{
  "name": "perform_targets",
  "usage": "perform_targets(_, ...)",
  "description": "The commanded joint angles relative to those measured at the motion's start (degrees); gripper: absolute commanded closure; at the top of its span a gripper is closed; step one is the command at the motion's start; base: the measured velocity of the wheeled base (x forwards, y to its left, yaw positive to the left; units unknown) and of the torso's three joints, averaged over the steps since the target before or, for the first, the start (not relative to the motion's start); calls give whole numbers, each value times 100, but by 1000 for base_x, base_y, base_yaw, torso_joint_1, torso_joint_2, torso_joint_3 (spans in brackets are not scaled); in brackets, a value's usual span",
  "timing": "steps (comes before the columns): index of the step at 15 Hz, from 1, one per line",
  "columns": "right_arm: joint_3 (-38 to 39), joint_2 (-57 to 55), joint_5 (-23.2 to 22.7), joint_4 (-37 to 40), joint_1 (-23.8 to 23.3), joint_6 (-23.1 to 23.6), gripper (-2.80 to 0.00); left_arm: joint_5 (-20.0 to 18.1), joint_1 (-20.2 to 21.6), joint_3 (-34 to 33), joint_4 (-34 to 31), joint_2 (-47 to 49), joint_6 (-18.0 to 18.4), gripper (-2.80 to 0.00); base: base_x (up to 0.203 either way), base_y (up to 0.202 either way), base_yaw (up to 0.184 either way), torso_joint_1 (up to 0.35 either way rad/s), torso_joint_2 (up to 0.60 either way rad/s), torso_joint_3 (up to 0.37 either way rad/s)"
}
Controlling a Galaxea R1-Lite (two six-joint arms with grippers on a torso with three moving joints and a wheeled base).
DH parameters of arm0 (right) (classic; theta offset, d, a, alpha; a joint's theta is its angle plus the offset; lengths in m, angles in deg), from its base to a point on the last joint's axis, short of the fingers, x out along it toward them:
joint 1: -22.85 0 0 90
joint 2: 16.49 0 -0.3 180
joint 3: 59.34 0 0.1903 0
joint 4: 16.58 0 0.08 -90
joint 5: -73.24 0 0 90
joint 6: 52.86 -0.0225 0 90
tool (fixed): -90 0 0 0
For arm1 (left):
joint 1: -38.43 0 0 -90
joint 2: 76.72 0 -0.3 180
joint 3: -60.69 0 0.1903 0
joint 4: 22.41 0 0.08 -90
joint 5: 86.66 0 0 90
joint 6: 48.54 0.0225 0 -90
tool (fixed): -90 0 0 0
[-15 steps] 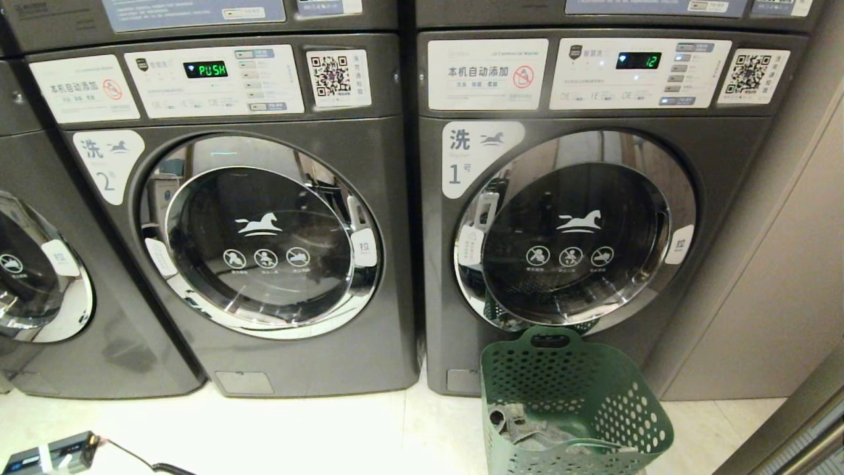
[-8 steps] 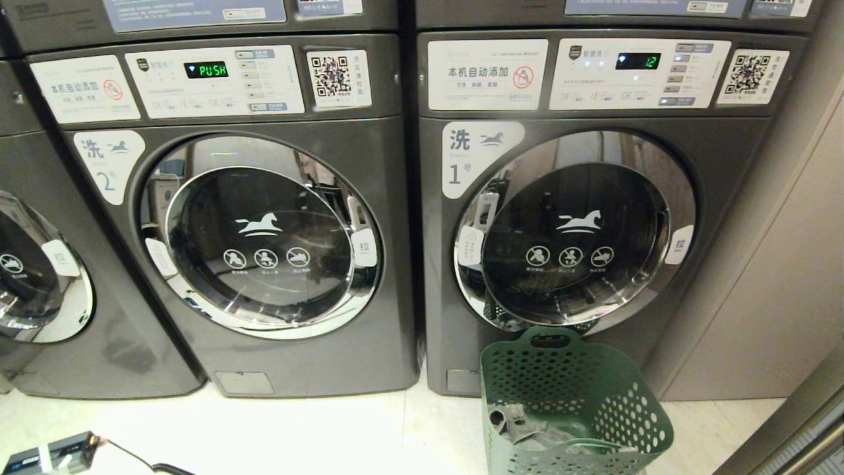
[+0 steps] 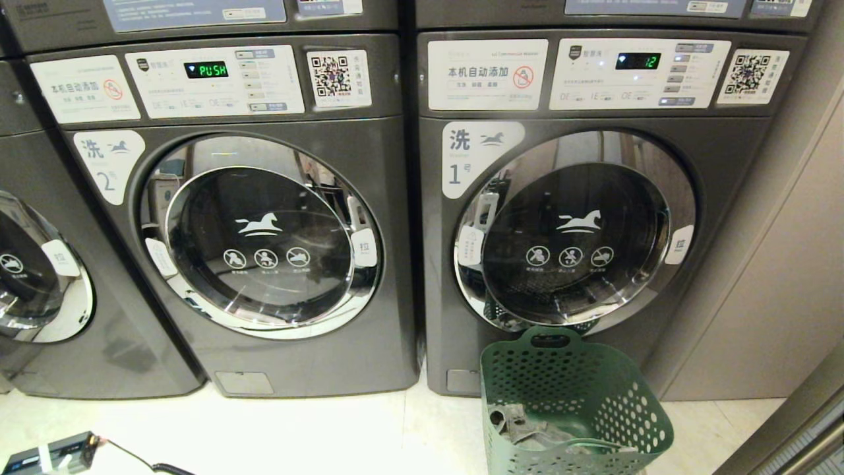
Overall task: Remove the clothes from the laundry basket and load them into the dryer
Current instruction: Take the clothes out of the basket
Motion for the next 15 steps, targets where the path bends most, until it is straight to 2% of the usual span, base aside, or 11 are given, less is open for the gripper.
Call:
perform_targets(1, 0, 2, -2, 5, 2, 14, 0, 3, -5, -5, 3, -5, -6, 0, 0, 0, 0, 0, 0, 0)
perform_targets(6, 0, 2, 9, 5, 2, 9, 0, 4, 0, -8, 21, -5, -64, 0, 0, 0, 0, 1, 1, -20)
perform_targets(15, 0, 2, -5, -4, 2, 57, 0, 3, 0, -8, 21, -5, -64, 0, 0, 0, 0, 2, 5, -191)
